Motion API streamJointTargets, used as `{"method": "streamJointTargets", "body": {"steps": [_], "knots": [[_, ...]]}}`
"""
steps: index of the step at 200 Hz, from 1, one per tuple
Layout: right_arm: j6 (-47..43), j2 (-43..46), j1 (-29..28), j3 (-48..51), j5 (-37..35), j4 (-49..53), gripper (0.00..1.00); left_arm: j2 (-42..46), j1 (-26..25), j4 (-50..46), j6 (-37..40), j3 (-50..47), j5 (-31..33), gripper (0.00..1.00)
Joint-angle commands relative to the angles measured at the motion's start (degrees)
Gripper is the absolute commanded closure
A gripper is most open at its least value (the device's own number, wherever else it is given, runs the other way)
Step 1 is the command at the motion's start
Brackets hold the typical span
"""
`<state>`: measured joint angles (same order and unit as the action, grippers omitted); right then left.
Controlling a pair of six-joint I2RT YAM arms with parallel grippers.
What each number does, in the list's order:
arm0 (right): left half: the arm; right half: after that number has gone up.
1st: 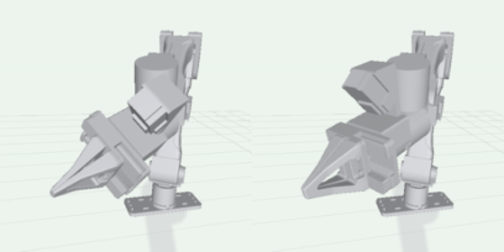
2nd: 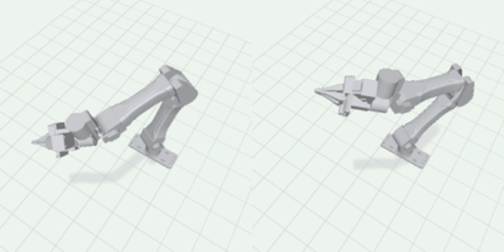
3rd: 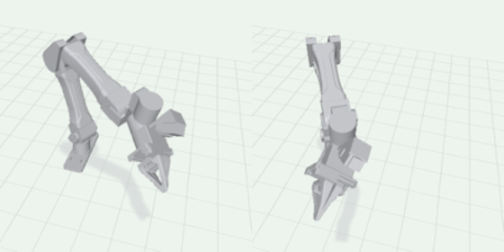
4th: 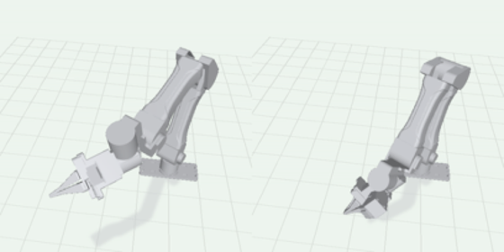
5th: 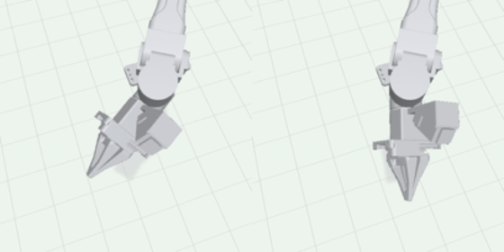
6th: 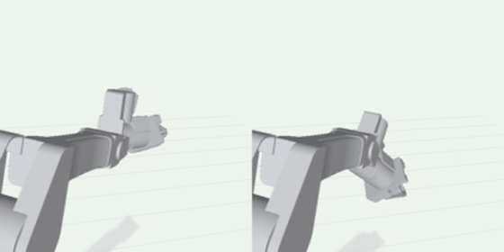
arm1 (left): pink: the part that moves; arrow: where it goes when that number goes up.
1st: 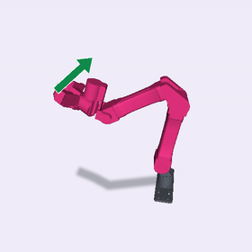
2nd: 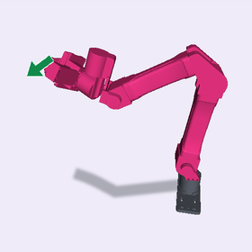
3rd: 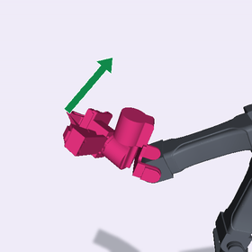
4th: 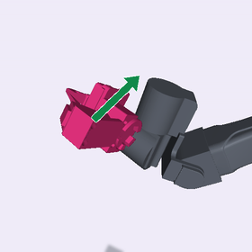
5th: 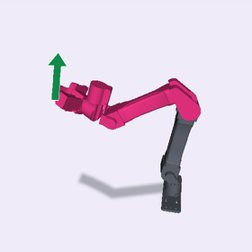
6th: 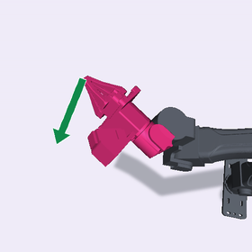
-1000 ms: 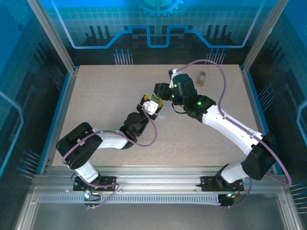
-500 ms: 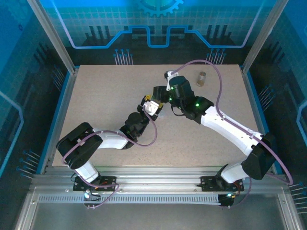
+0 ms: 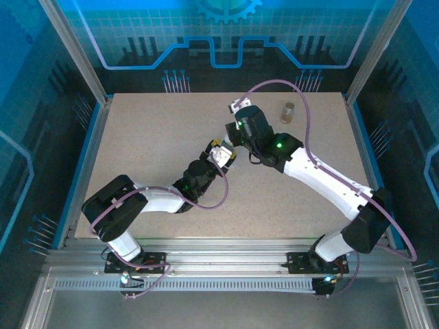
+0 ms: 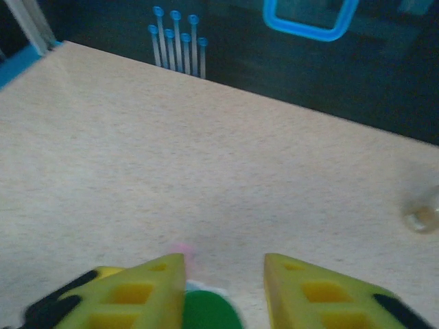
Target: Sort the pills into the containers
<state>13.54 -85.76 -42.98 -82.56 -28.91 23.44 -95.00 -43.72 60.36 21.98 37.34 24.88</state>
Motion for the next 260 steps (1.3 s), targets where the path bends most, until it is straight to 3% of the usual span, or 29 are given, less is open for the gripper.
{"method": "streamJointTargets", "body": {"steps": [1, 22, 32, 39, 59, 80, 148, 185, 260], "knots": [[-3.61, -0.20, 0.82, -2.55, -6.01, 2.40, 1.00, 0.17, 0.22, 1.19, -0.62, -0.34, 1.41, 1.00], [0.03, 1.67, 1.91, -1.76, -0.12, 1.42, 1.00, 0.17, 0.19, 1.63, -0.71, -0.59, 1.46, 1.00], [3.78, 3.22, 3.08, -0.29, 4.78, -0.26, 0.72, 0.00, 0.19, 2.56, -0.69, -0.88, 1.44, 1.00], [7.04, 4.32, 4.10, 1.01, 8.30, -1.46, 0.59, -0.16, 0.22, 3.23, -0.70, -1.00, 1.48, 1.00], [16.55, 5.92, 7.80, 4.39, 18.64, -3.14, 0.44, -0.36, 0.22, 3.69, -0.83, -0.88, 1.91, 1.00], [20.84, 6.34, 9.06, 7.24, 22.99, -4.85, 0.34, -0.41, 0.20, 3.03, -1.05, -0.28, 2.19, 1.00], [25.99, 5.92, 7.86, 12.69, 26.00, -10.60, 0.26, 0.60, 0.15, 1.35, -1.81, 0.27, 2.60, 1.00], [26.33, 4.54, 7.06, 11.99, 25.05, -10.55, 0.33, 1.09, 0.20, 0.47, -2.38, 0.41, 3.03, 1.00], [26.71, 4.19, 4.75, 12.40, 23.31, -11.06, 0.35, 1.31, 0.21, -0.60, -2.56, 0.89, 3.76, 1.00]]}}
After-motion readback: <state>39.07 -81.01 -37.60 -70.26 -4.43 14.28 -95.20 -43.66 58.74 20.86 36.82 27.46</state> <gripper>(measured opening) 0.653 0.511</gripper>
